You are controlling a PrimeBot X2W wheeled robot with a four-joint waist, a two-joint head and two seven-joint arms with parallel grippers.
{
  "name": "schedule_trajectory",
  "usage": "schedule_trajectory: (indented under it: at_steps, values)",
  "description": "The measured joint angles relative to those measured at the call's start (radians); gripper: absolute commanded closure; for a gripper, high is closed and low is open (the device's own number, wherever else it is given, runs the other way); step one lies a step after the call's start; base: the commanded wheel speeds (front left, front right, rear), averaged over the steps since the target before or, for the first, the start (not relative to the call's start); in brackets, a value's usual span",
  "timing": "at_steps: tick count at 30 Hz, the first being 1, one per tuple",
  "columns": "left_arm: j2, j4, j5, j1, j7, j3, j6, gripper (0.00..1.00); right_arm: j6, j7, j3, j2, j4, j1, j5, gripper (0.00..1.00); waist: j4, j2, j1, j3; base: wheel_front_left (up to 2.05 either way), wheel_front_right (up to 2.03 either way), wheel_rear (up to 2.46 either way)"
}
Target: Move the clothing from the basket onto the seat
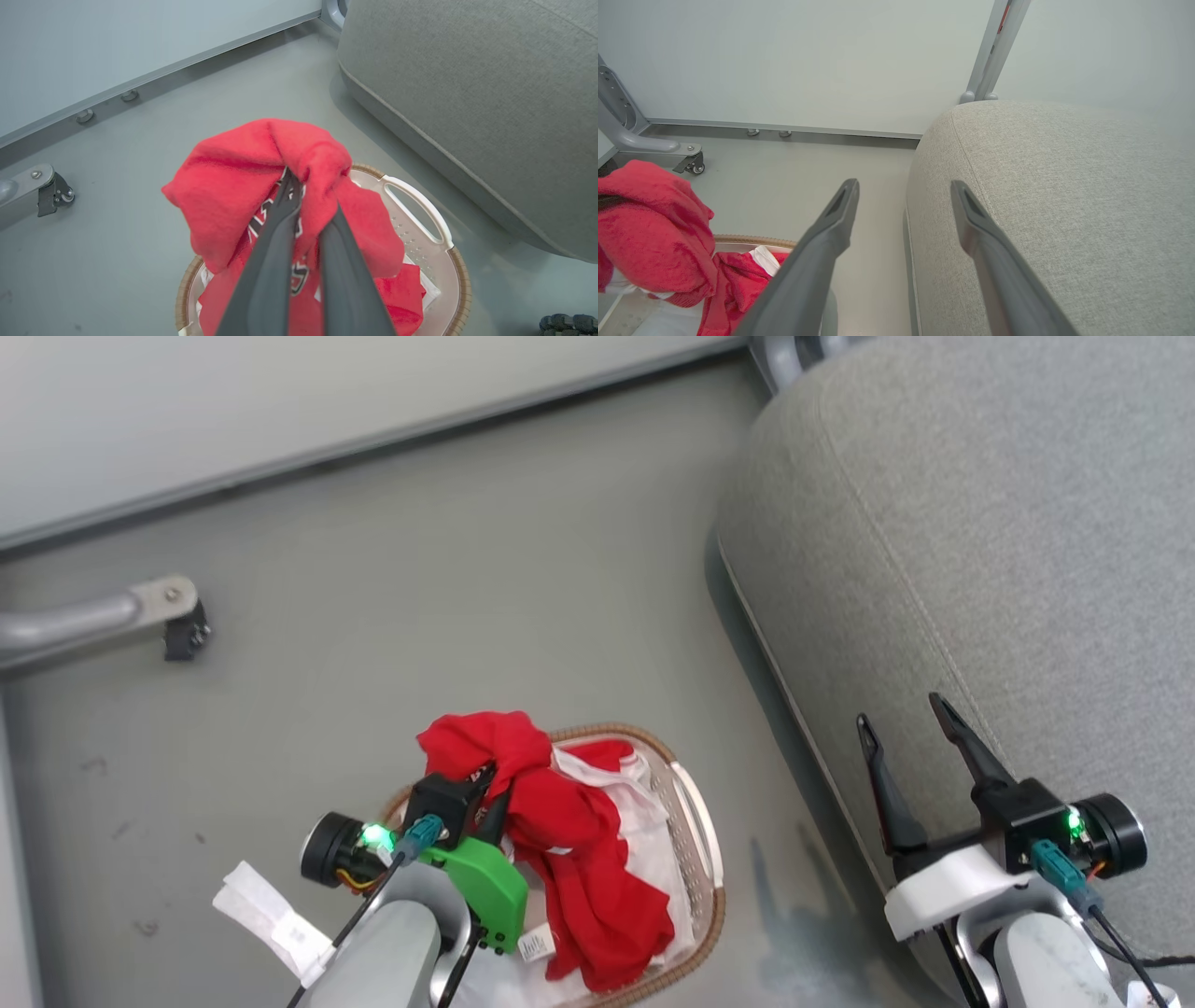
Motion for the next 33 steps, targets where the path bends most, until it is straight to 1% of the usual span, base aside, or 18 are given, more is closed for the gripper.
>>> schedule_trajectory:
  at_steps: [5,9,16,18,23,27,31,33]
  values:
    - [0.002,-0.058,0.009,-0.026,0.000,-0.021,-0.010,1.00,0.000,0.000,-0.007,0.000,-0.017,0.053,-0.008,0.00,0.024,0.0000,0.0000,-0.105,0.00,0.00,0.00]
    - [0.019,-0.100,0.014,-0.069,0.002,-0.052,-0.022,1.00,0.000,0.000,-0.004,0.000,-0.031,0.081,-0.013,0.00,0.042,0.0000,0.0000,-0.181,0.00,0.00,0.00]
    - [0.056,-0.240,-0.003,-0.179,0.072,-0.139,-0.031,1.00,0.000,0.000,0.008,0.000,-0.038,0.105,-0.021,0.00,0.070,0.0000,0.0000,-0.279,0.00,0.00,0.00]
    - [0.079,-0.290,-0.014,-0.217,0.095,-0.184,-0.032,1.00,0.000,0.000,0.013,0.000,-0.040,0.105,-0.021,0.00,0.078,0.0000,0.0000,-0.297,0.00,0.00,0.00]
    - [0.140,-0.411,-0.095,-0.325,0.159,-0.254,-0.032,1.00,0.000,0.000,0.031,0.000,-0.039,0.104,-0.025,0.00,0.098,0.0000,0.0000,-0.324,0.00,0.00,0.00]
    - [0.182,-0.487,-0.138,-0.407,0.202,-0.284,-0.033,1.00,0.000,0.000,0.053,0.000,-0.033,0.101,-0.033,0.00,0.105,0.0000,0.0000,-0.336,0.00,0.00,0.00]
    - [0.200,-0.531,-0.184,-0.449,0.226,-0.288,-0.033,1.00,0.000,0.000,0.068,0.000,-0.029,0.085,-0.041,0.00,0.106,0.0000,0.0000,-0.344,0.00,0.00,0.00]
    - [0.206,-0.551,-0.188,-0.463,0.235,-0.295,-0.033,1.00,0.000,0.000,0.075,0.000,-0.029,0.072,-0.049,0.00,0.106,0.0000,0.0000,-0.346,0.00,0.00,0.00]
